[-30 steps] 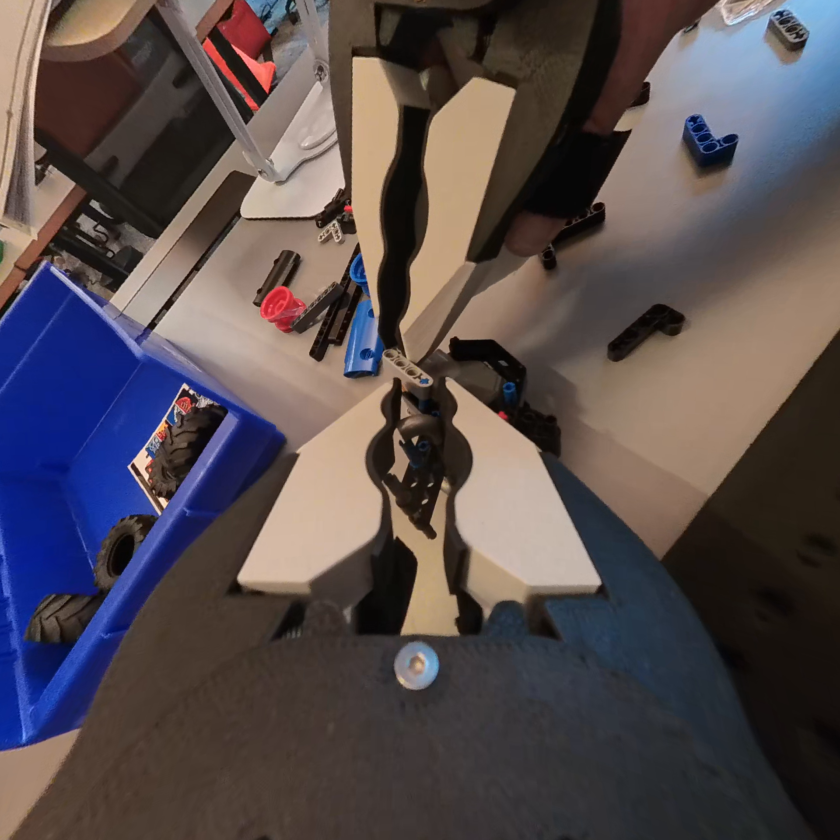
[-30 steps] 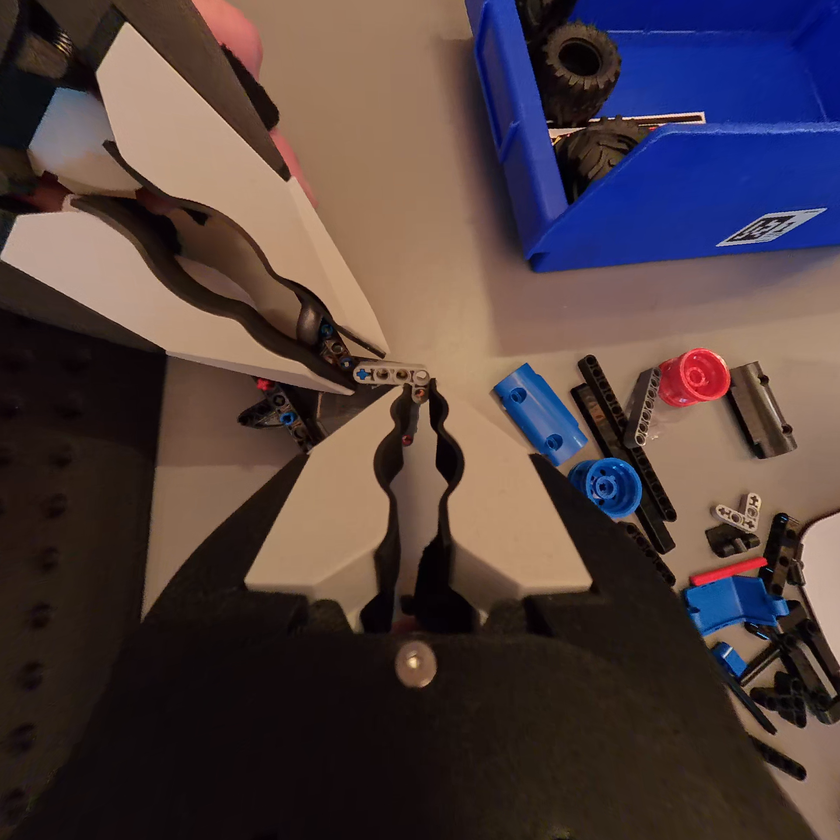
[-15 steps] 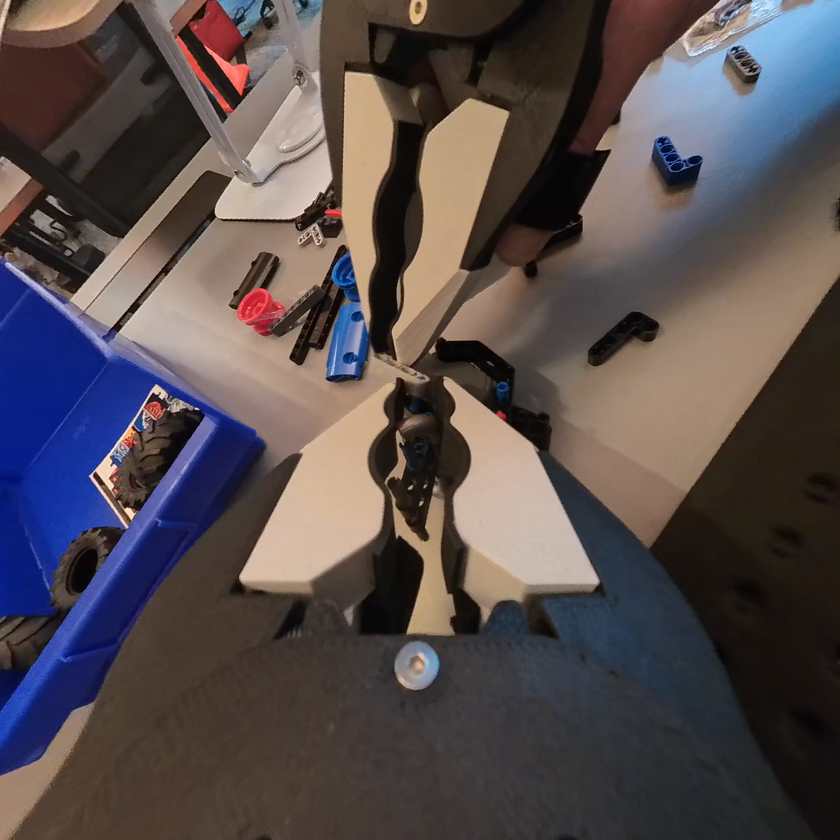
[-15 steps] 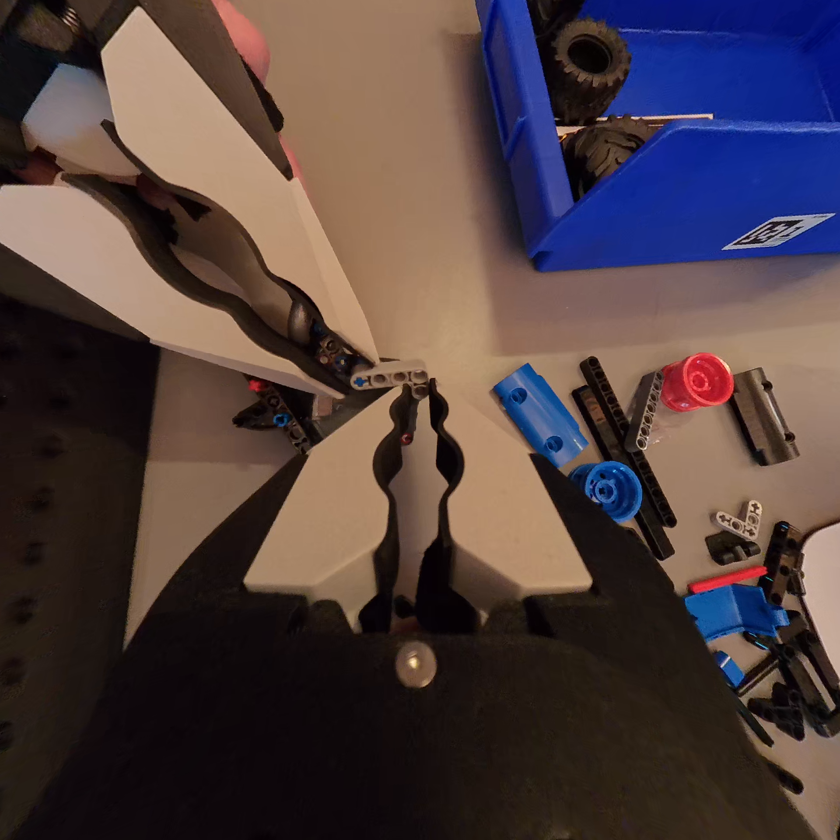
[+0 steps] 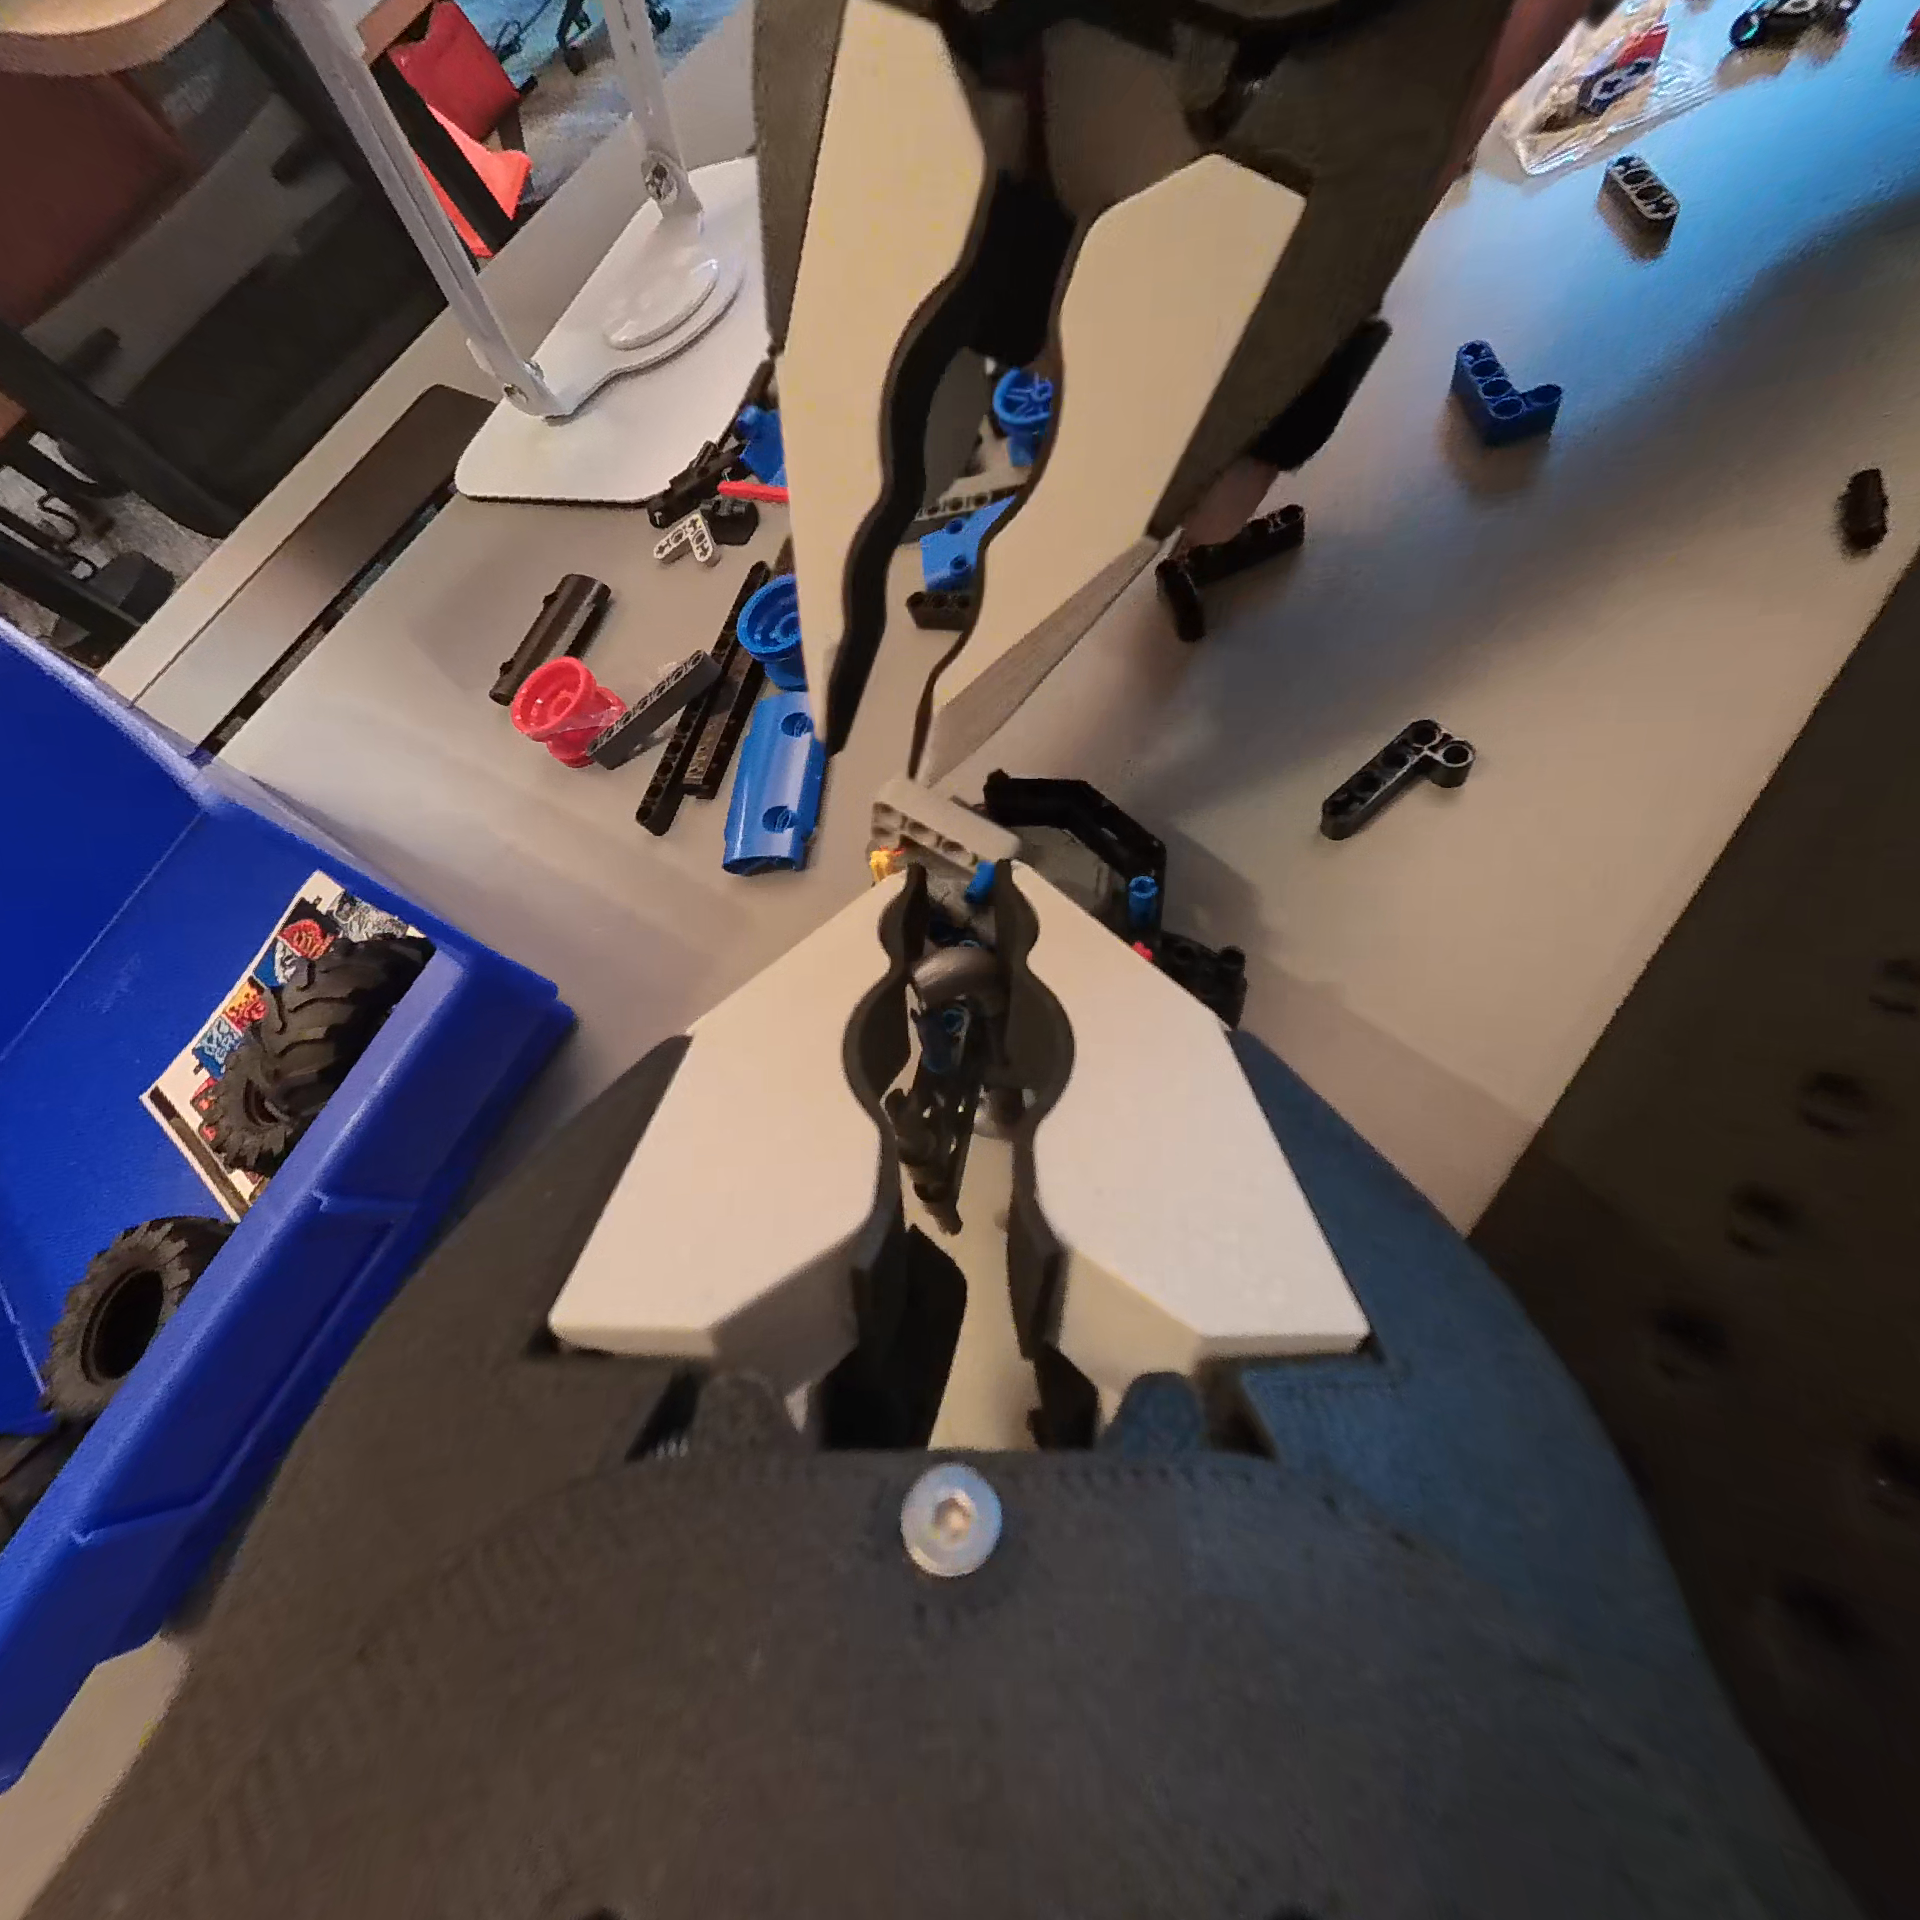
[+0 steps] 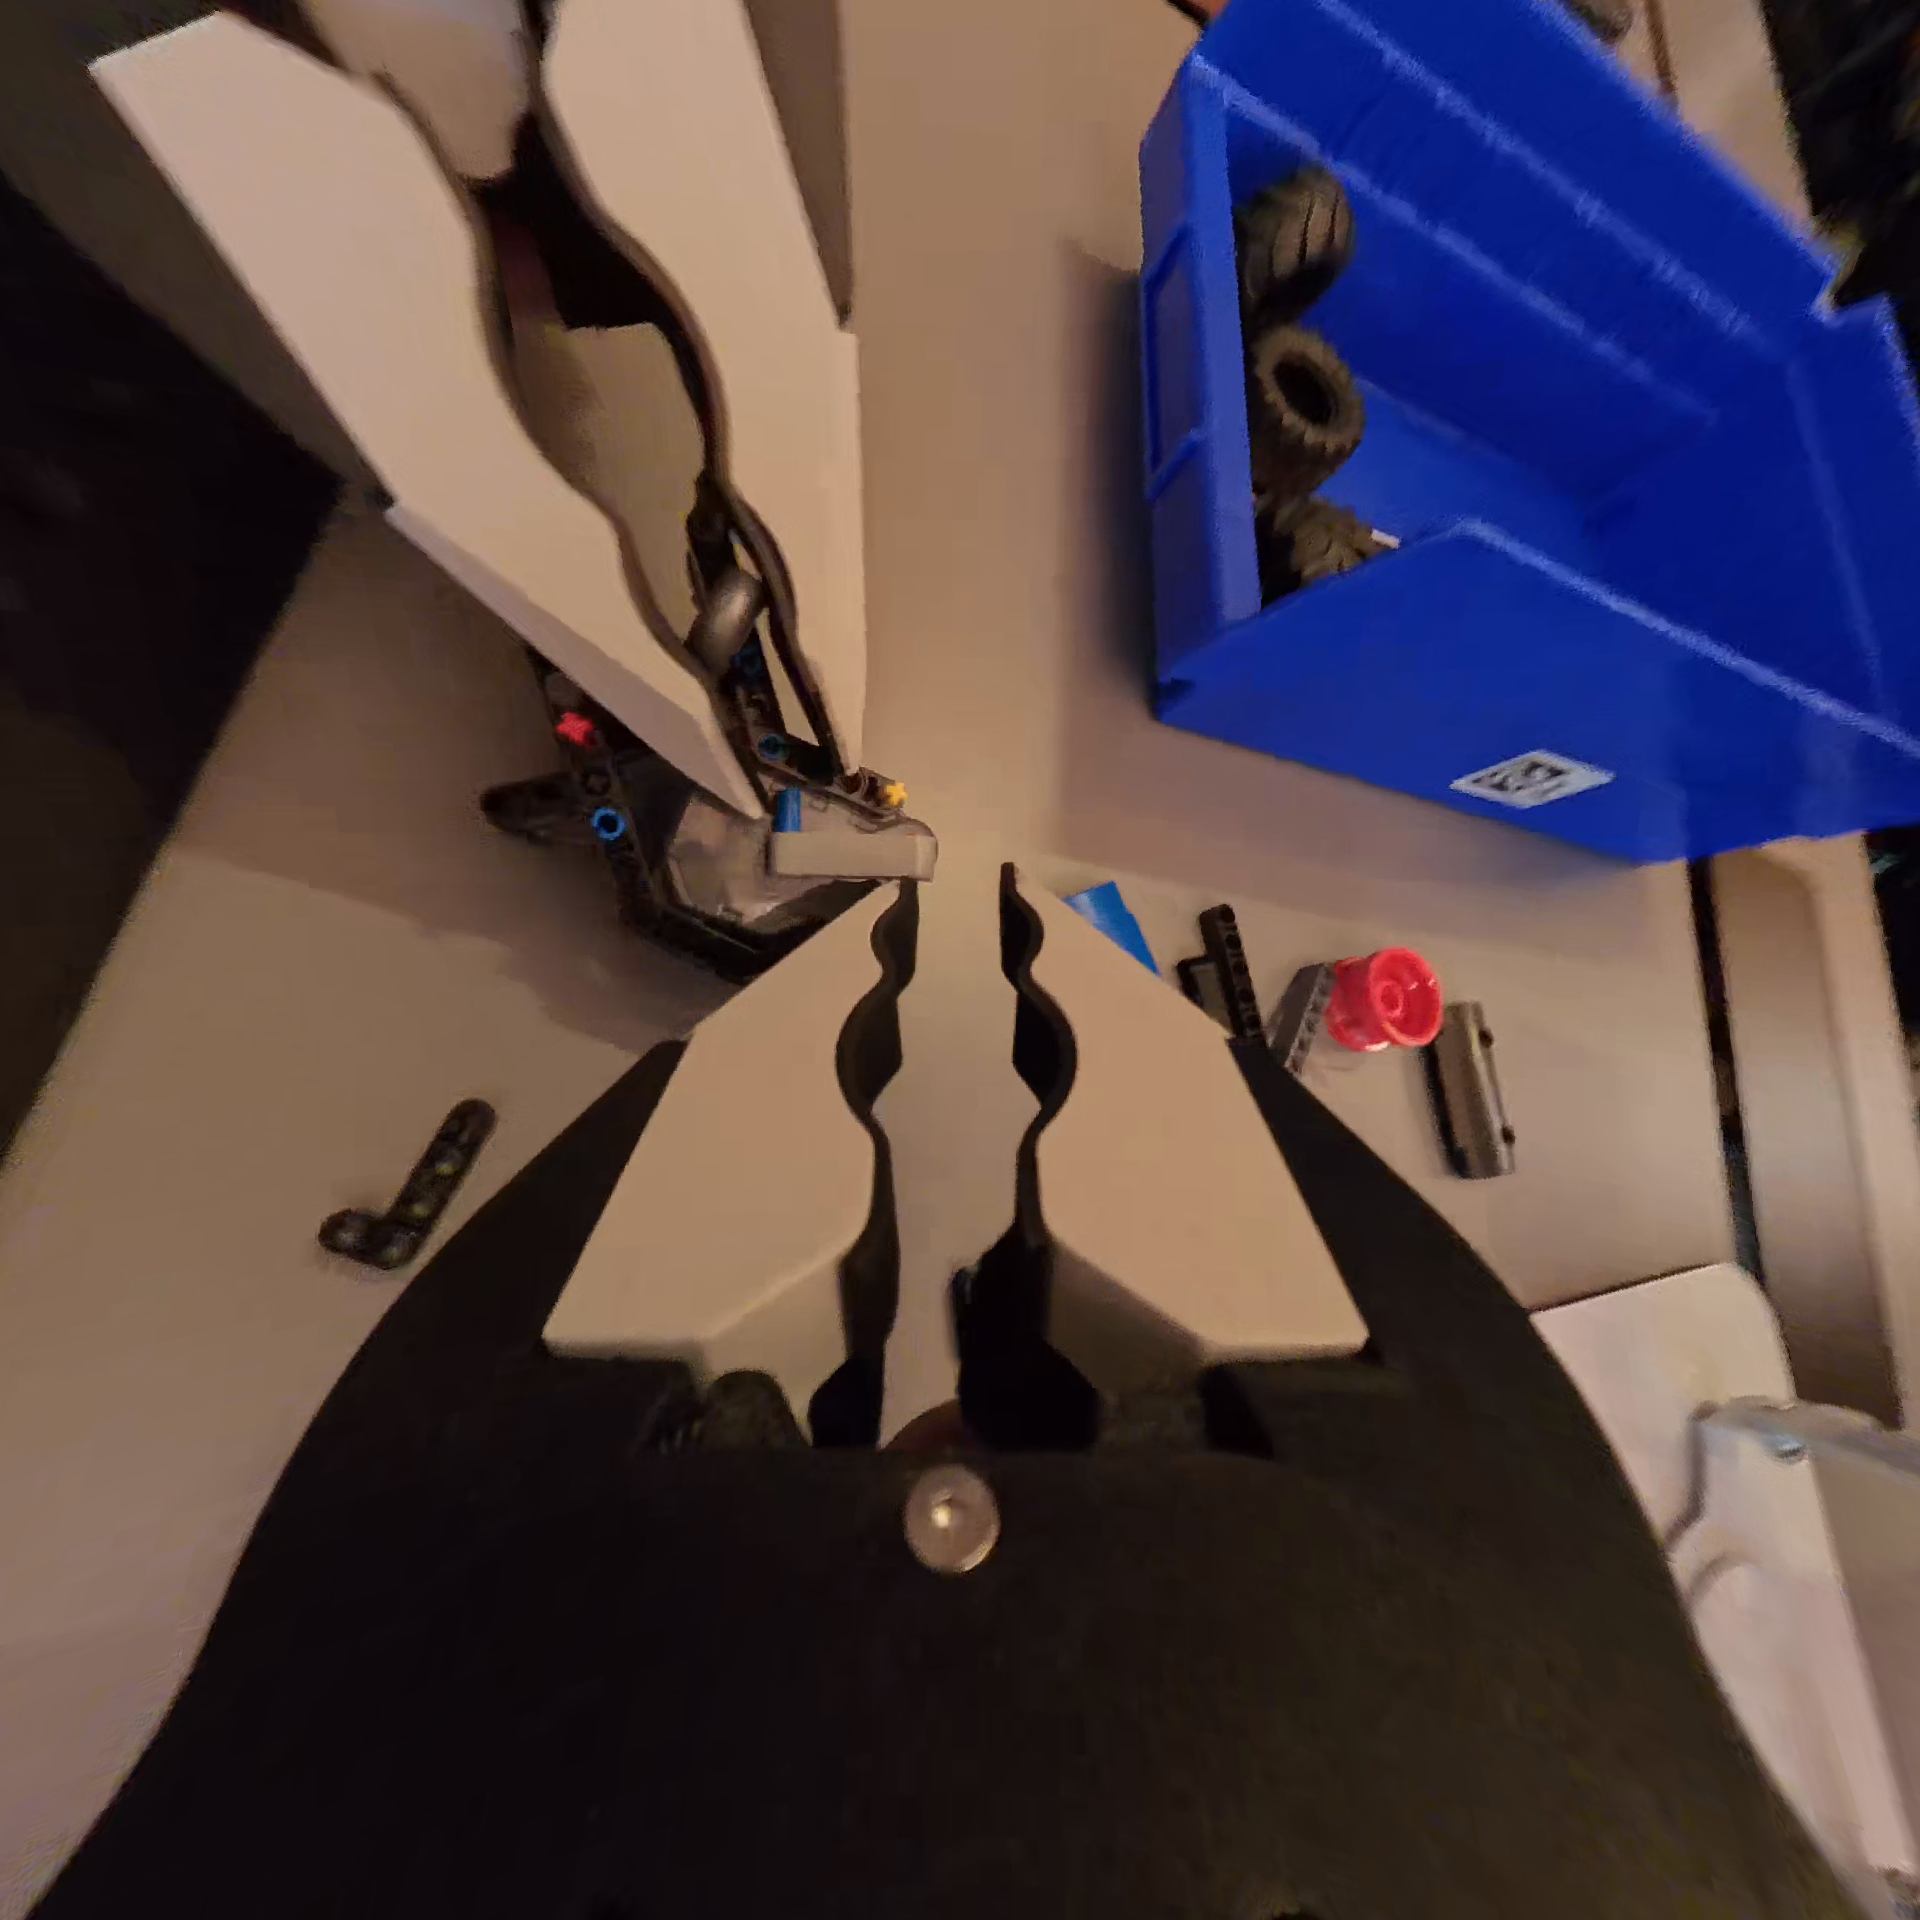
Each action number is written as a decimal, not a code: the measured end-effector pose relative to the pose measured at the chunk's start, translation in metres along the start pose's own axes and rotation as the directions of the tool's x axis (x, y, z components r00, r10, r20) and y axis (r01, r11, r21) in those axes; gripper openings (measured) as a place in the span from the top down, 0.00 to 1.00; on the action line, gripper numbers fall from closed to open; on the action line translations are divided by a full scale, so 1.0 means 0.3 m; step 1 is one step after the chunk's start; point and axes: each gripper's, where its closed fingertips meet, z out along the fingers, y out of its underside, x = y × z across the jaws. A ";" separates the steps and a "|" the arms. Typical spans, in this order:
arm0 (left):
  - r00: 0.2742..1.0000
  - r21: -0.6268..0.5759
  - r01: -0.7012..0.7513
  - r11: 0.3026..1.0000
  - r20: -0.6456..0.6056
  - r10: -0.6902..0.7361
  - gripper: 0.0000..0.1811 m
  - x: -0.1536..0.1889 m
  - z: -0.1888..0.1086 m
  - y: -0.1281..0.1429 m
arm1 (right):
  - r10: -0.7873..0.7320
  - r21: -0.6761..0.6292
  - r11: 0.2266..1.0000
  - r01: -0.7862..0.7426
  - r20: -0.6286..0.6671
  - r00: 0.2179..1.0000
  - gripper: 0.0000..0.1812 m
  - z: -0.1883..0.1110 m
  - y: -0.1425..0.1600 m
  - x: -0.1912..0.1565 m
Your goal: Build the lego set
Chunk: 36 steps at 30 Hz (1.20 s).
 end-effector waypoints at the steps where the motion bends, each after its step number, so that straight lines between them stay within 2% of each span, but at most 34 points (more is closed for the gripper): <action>1: 1.000 -0.001 -0.003 1.000 -0.002 0.003 0.94 0.000 0.000 0.000 | -0.041 0.016 0.999 0.041 0.004 0.999 0.93 -0.003 -0.004 -0.010; 3: 1.000 -0.004 -0.013 1.000 -0.004 0.013 0.94 0.000 0.000 0.000 | -0.079 0.030 0.996 0.079 0.015 0.997 0.94 -0.001 -0.005 -0.025; 4: 1.000 -0.006 -0.020 1.000 -0.006 0.020 0.94 0.001 0.000 0.000 | -0.074 0.027 0.997 0.073 0.022 0.997 0.98 0.004 -0.001 -0.027; 6: 0.999 -0.008 -0.032 0.999 -0.005 0.032 0.93 0.001 -0.002 0.000 | -0.043 0.054 0.998 0.042 0.029 0.999 1.00 0.010 -0.007 -0.023; 8: 0.999 -0.006 -0.042 0.999 0.014 0.042 0.91 -0.006 -0.004 -0.002 | 0.007 0.068 0.998 -0.011 0.061 0.998 1.00 0.012 -0.011 -0.023; 12: 0.995 0.018 -0.075 0.997 0.062 0.074 0.80 -0.007 -0.022 -0.032 | 0.107 0.065 0.991 -0.115 0.115 0.988 1.00 0.008 -0.013 -0.020; 16: 0.970 -0.027 -0.182 0.983 0.156 0.184 0.77 -0.017 -0.033 -0.046 | 0.260 0.047 0.961 -0.273 0.185 0.948 1.00 0.000 -0.013 -0.018; 19: 0.946 -0.069 -0.255 0.965 0.189 0.263 0.79 -0.002 -0.028 -0.047 | 0.358 0.031 0.926 -0.376 0.243 0.901 1.00 -0.006 -0.010 -0.017; 23: 0.941 -0.096 -0.275 0.957 0.178 0.288 0.84 0.020 -0.018 -0.042 | 0.212 0.002 0.976 -0.216 0.180 0.961 0.99 -0.001 0.023 -0.026; 25: 0.943 -0.099 -0.269 0.958 0.177 0.283 0.84 0.018 -0.020 -0.041 | 0.160 -0.002 0.987 -0.162 0.182 0.970 0.98 -0.005 0.026 -0.042; 29: 0.949 -0.115 -0.263 0.958 0.150 0.279 0.84 0.021 -0.023 -0.034 | 0.071 0.037 0.996 -0.081 0.208 0.976 0.95 -0.023 0.008 -0.056; 36: 0.958 -0.107 -0.260 0.960 0.093 0.270 0.84 0.023 -0.027 -0.023 | -0.235 0.120 0.970 0.212 0.234 0.944 0.93 -0.045 -0.001 -0.093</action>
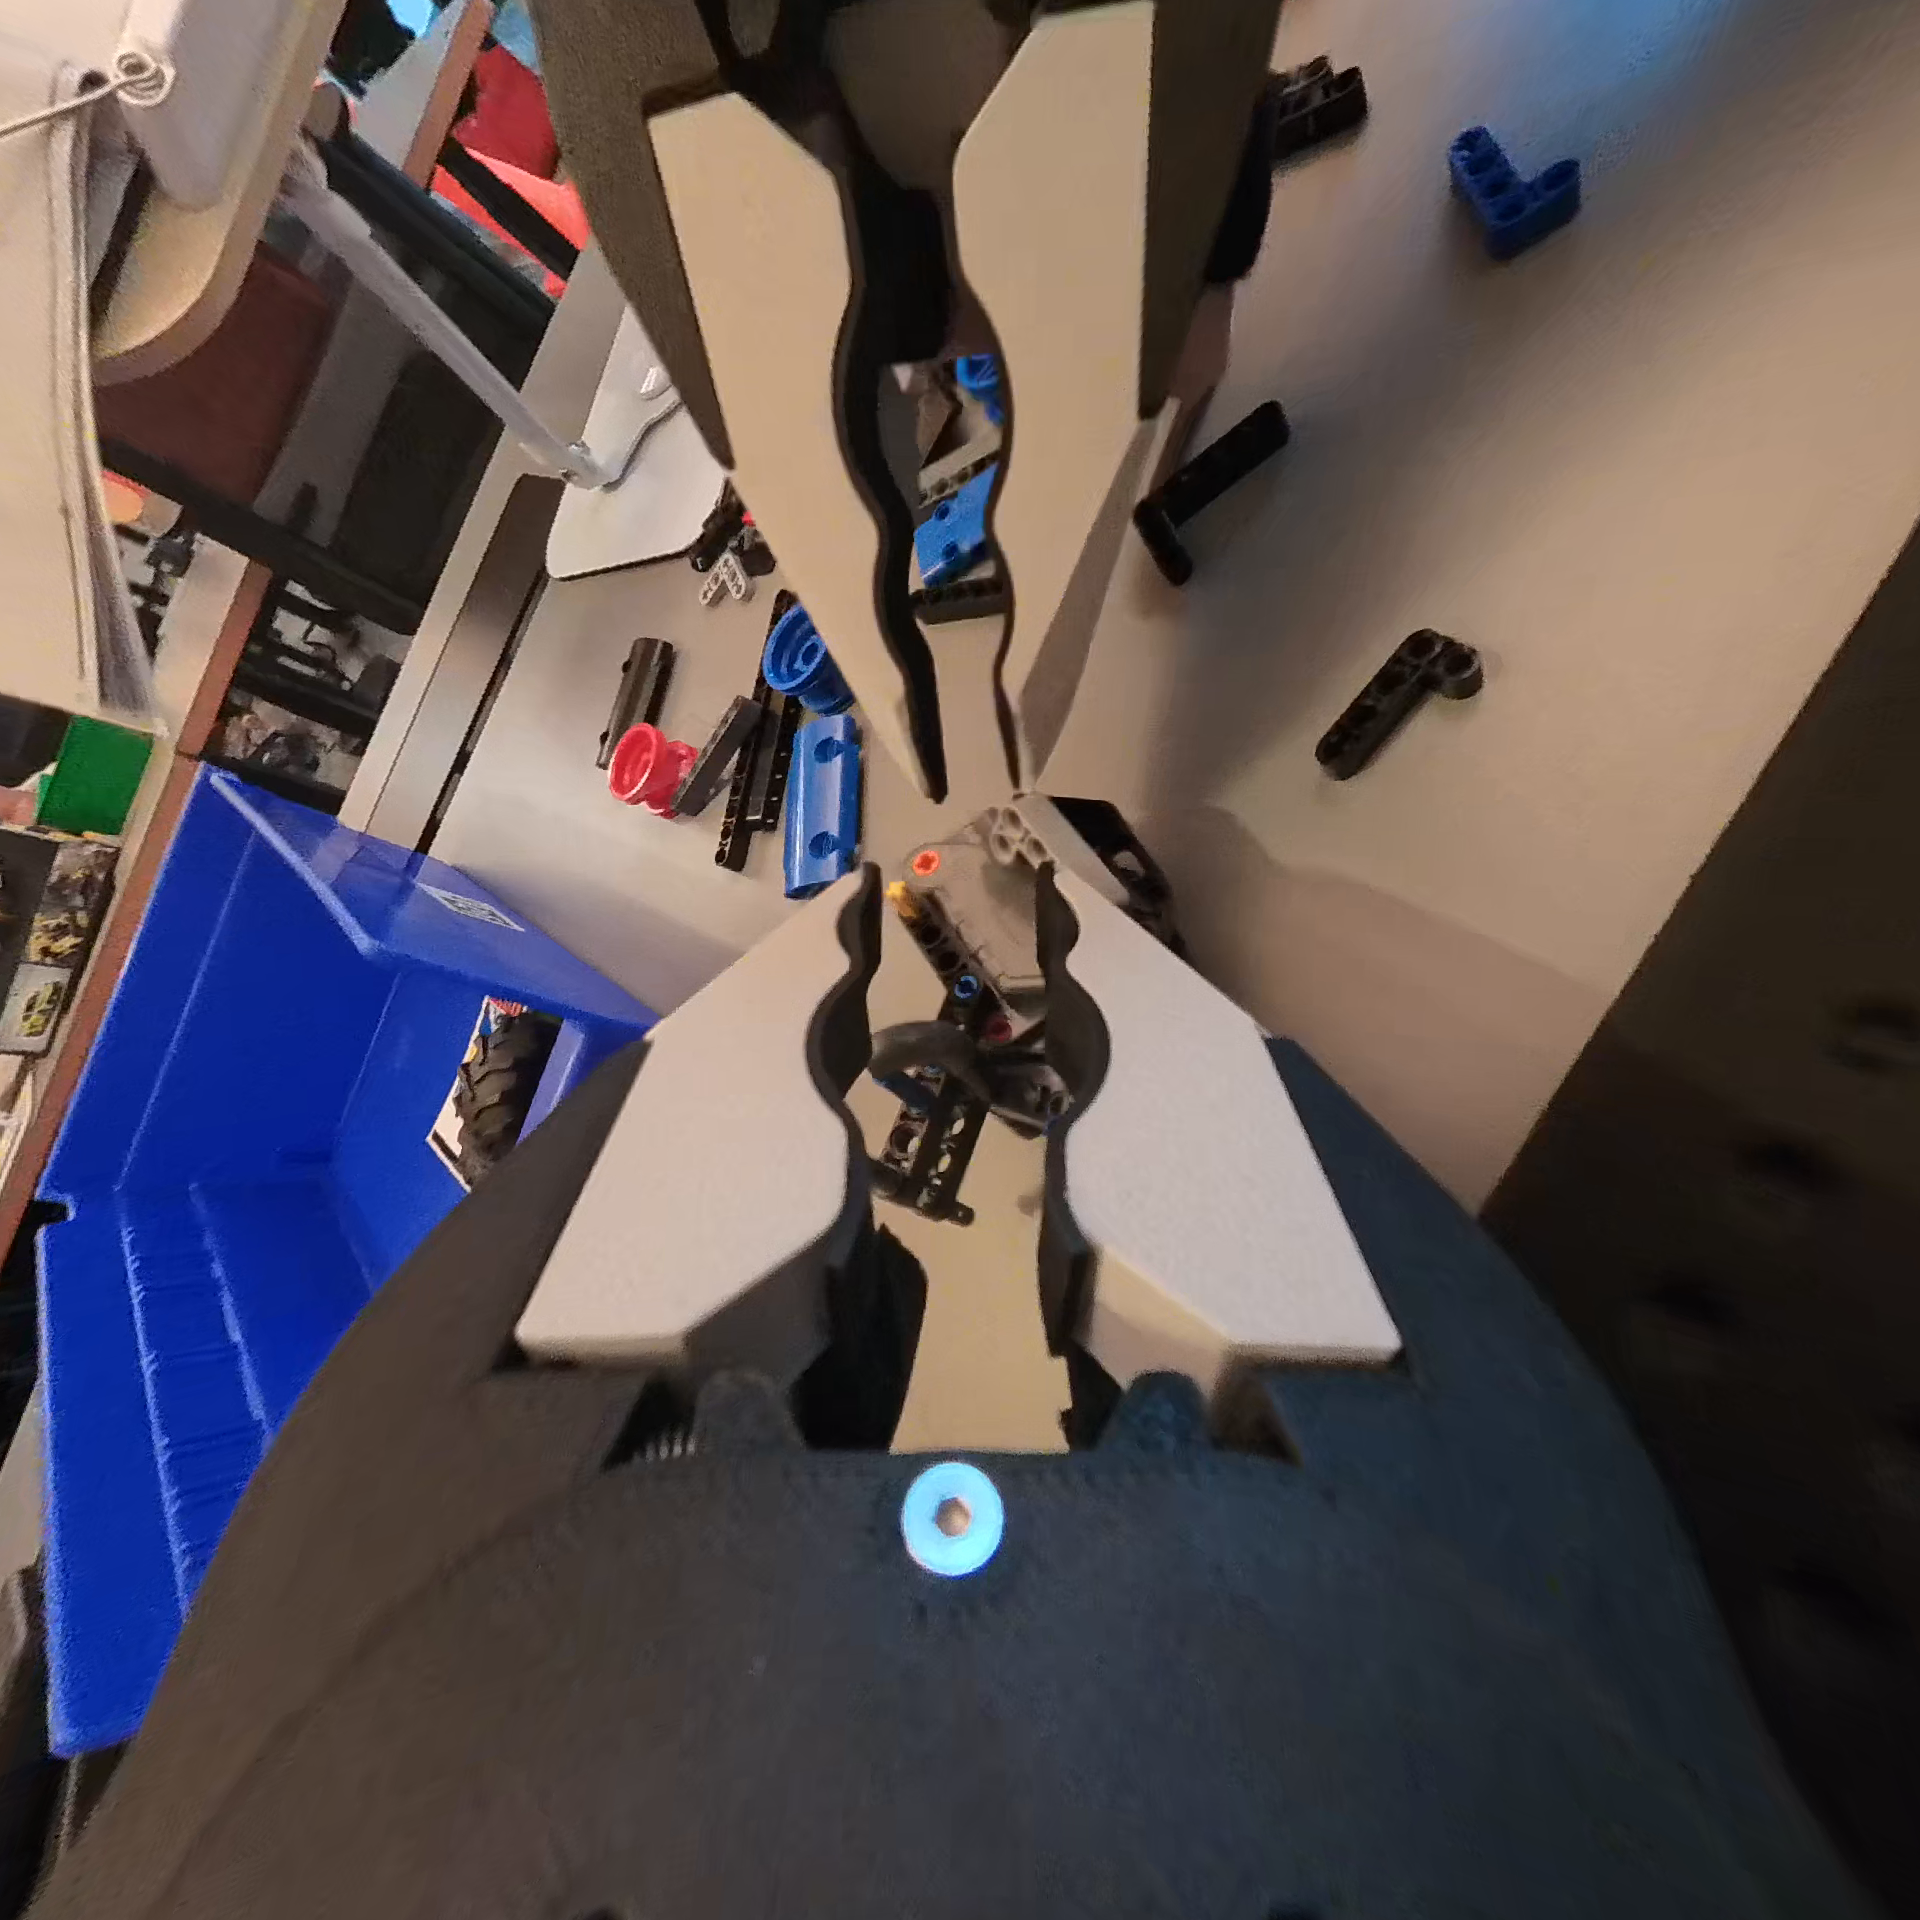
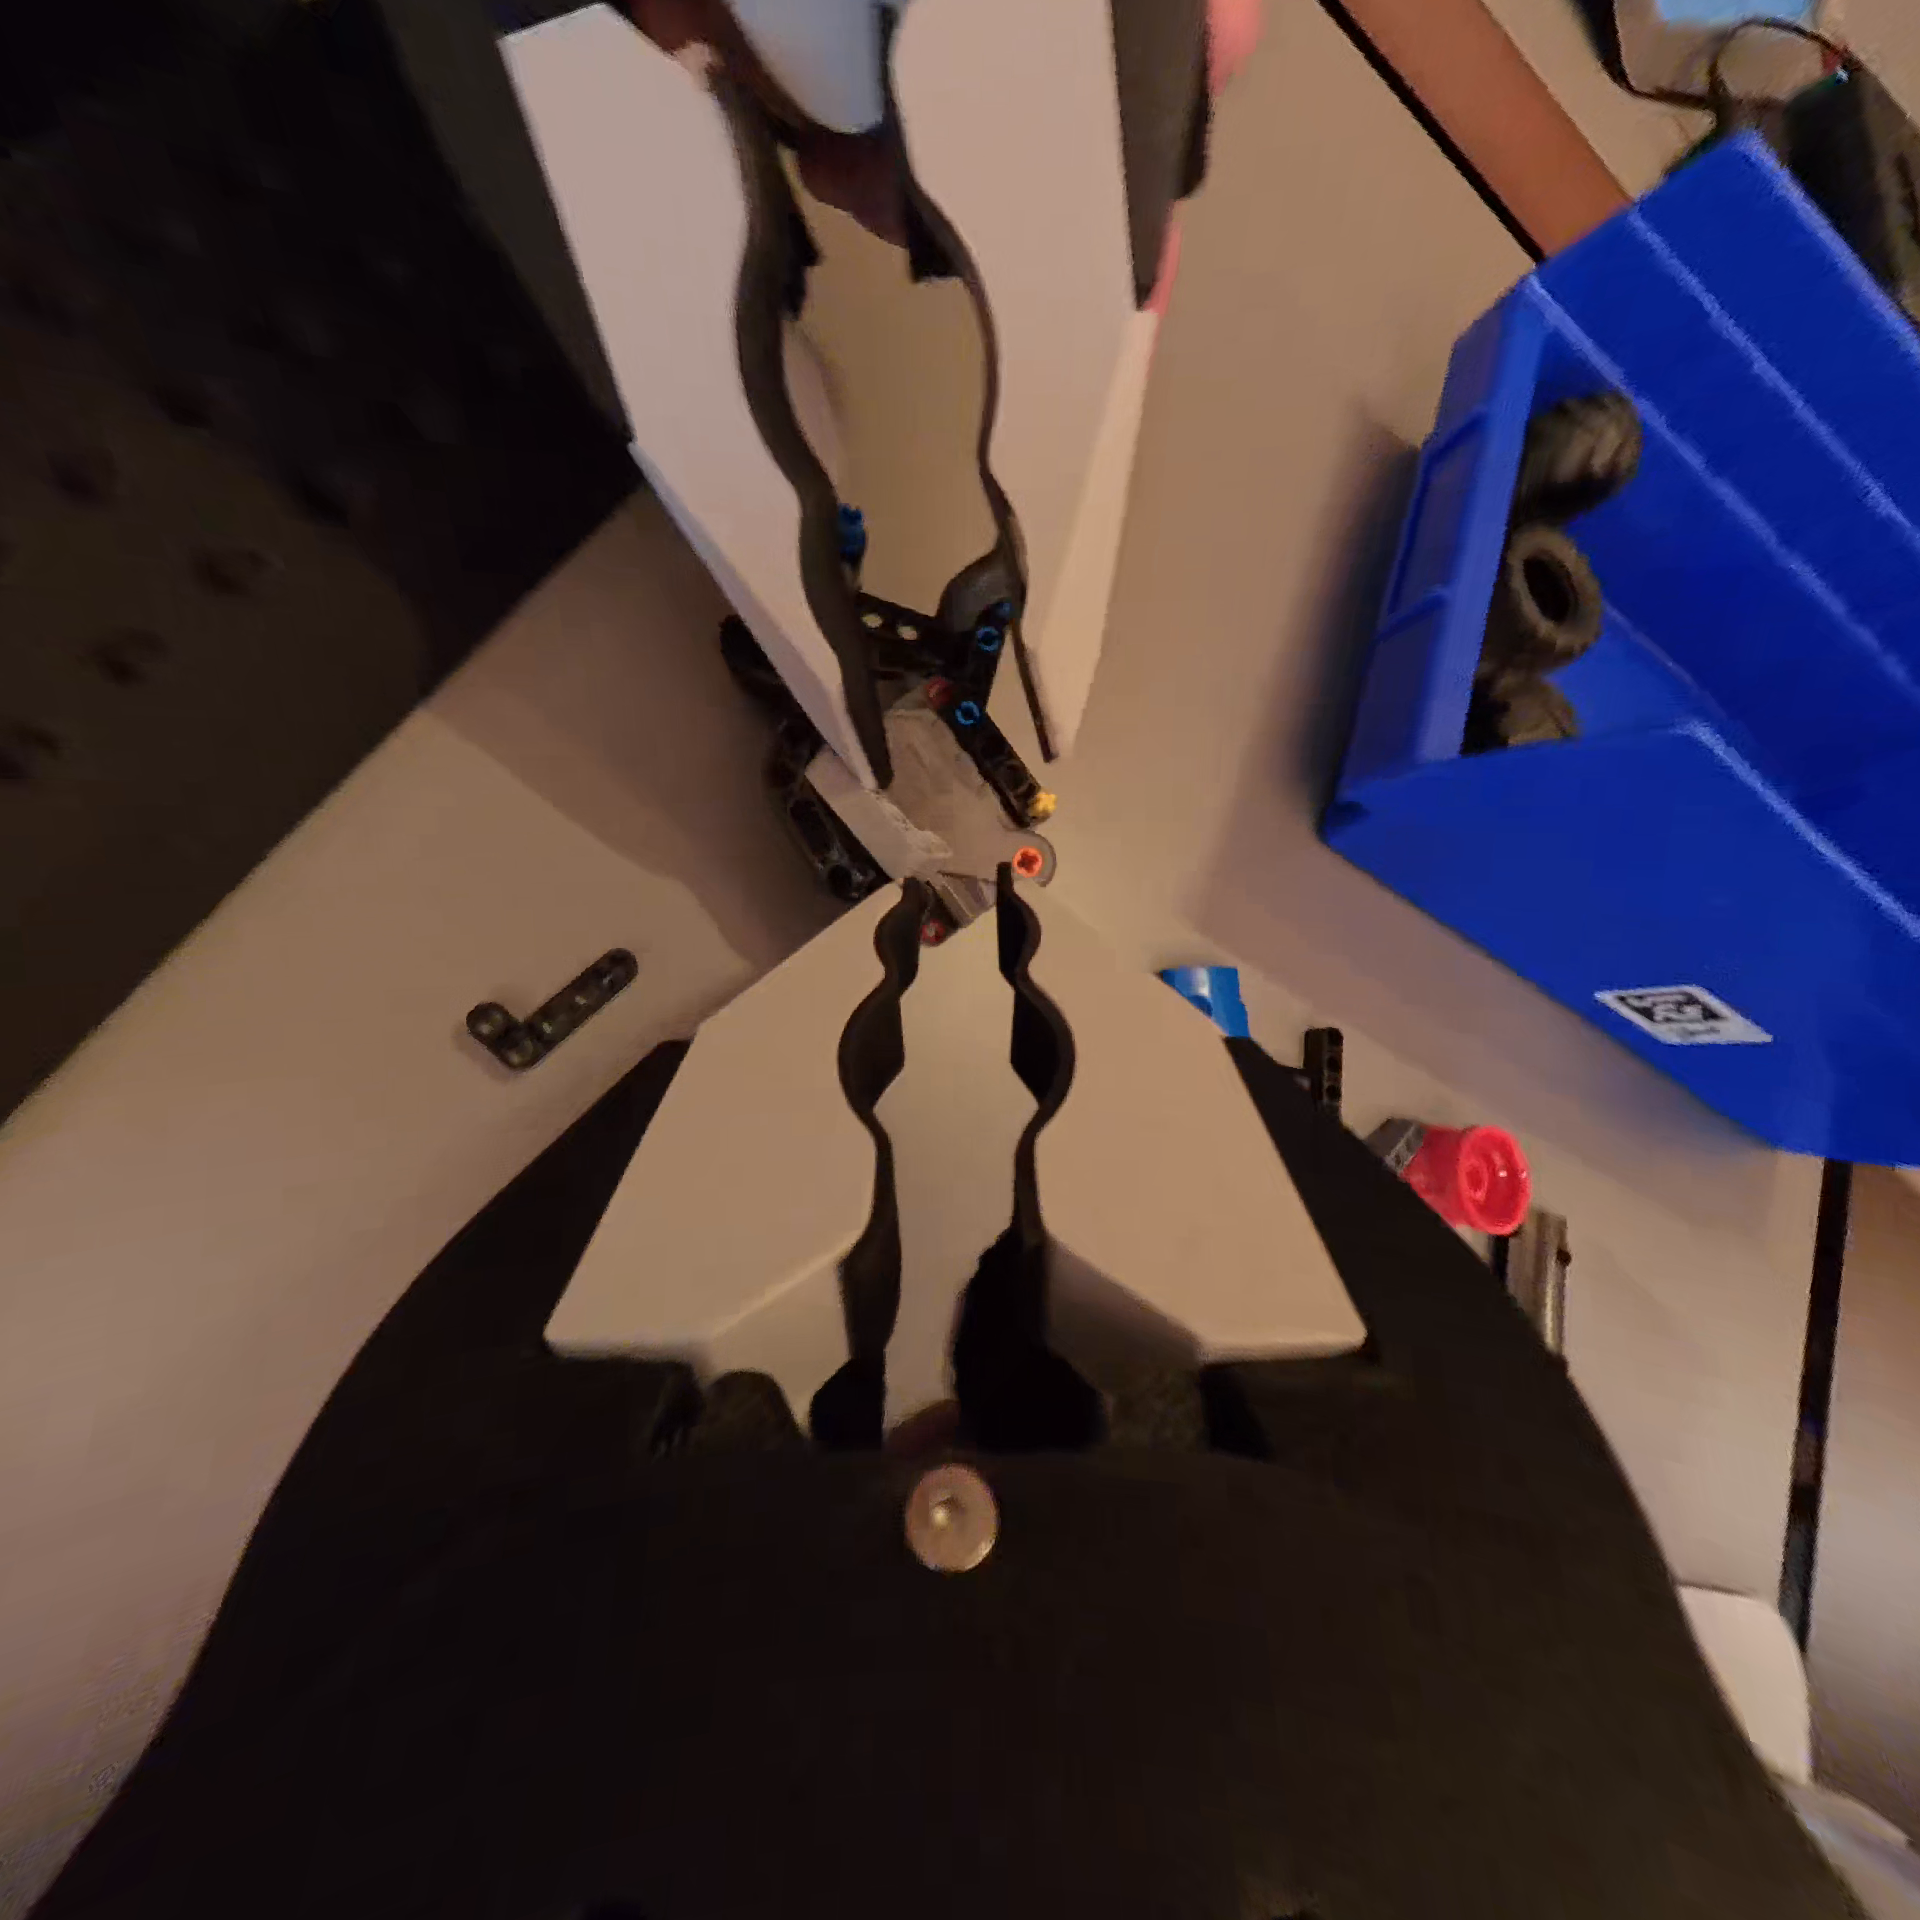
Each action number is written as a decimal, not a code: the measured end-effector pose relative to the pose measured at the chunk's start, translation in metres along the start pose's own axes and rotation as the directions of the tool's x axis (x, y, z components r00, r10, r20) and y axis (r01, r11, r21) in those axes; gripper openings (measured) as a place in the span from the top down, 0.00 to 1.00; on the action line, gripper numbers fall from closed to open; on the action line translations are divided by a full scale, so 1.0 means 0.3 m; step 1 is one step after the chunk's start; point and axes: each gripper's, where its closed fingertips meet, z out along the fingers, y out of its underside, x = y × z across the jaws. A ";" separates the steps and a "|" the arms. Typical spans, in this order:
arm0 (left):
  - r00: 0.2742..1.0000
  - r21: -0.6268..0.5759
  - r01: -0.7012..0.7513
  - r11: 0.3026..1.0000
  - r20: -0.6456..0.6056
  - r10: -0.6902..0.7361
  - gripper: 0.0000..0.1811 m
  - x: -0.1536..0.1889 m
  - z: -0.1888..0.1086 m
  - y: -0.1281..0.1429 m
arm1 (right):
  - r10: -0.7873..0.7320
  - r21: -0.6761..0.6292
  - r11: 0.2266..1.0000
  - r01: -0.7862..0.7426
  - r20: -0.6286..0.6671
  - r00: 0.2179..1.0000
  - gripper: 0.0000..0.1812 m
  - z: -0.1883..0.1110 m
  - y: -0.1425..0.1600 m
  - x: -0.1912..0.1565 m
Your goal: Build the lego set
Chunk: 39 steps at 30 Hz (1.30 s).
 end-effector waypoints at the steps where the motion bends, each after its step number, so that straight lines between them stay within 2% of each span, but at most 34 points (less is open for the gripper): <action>1: 1.000 0.006 -0.007 1.000 -0.008 0.007 0.85 0.000 0.000 0.000 | -0.026 -0.007 1.000 0.026 0.013 1.000 0.92 -0.001 -0.001 -0.005; 6: 0.998 0.039 -0.027 0.999 -0.062 0.029 0.86 0.006 -0.001 0.004 | -0.150 0.006 0.989 0.150 0.066 0.987 0.92 -0.008 -0.025 -0.042; 13: 0.991 0.063 -0.059 0.996 -0.120 0.066 0.86 0.010 -0.002 0.013 | -0.149 0.006 0.989 0.149 0.095 0.984 0.96 0.021 -0.026 -0.052; 16: 0.993 0.091 -0.042 0.995 -0.107 0.051 0.84 -0.007 -0.014 0.005 | -0.050 0.014 0.999 0.049 0.123 0.991 0.96 0.014 -0.027 -0.047; 20: 0.996 0.173 -0.014 0.985 -0.082 0.029 0.79 -0.023 -0.066 -0.043 | 0.172 0.020 0.984 -0.179 0.193 0.966 0.96 -0.008 -0.024 -0.024; 23: 0.994 0.151 -0.104 0.983 -0.003 0.105 0.79 -0.022 -0.071 -0.057 | 0.322 0.019 0.941 -0.338 0.258 0.911 0.96 -0.022 -0.036 -0.010; 24: 0.988 0.132 -0.154 0.979 0.050 0.148 0.81 -0.031 -0.068 -0.059 | 0.364 0.019 0.922 -0.386 0.294 0.884 0.96 -0.028 -0.044 -0.012; 27: 0.968 0.079 -0.239 0.968 0.100 0.230 0.89 -0.026 -0.057 -0.053 | 0.455 0.008 0.870 -0.493 0.373 0.809 0.97 -0.042 -0.061 -0.010; 28: 0.963 0.072 -0.255 0.964 0.108 0.247 0.94 -0.024 -0.055 -0.053 | 0.479 0.004 0.852 -0.524 0.397 0.783 0.97 -0.047 -0.067 -0.010; 30: 0.961 0.077 -0.255 0.964 0.129 0.244 0.96 -0.028 -0.056 -0.060 | 0.496 0.013 0.835 -0.550 0.415 0.763 0.97 -0.054 -0.073 0.000; 33: 0.978 0.091 -0.185 0.979 0.114 0.175 0.96 -0.041 -0.058 -0.056 | 0.456 0.055 0.858 -0.510 0.374 0.808 0.95 -0.060 -0.083 0.012; 35: 0.989 0.102 -0.118 0.988 0.106 0.108 0.97 -0.061 -0.061 -0.055 | 0.392 0.115 0.892 -0.438 0.288 0.874 0.90 -0.070 -0.099 0.039; 37: 0.997 0.104 -0.044 0.994 0.072 0.036 0.97 -0.071 -0.062 -0.051 | 0.258 0.120 0.954 -0.274 0.133 0.957 0.88 -0.077 -0.102 0.062; 39: 0.999 0.095 -0.006 0.995 0.045 0.002 0.97 -0.075 -0.057 -0.049 | 0.074 0.101 0.992 -0.072 -0.022 0.997 0.91 -0.087 -0.128 0.074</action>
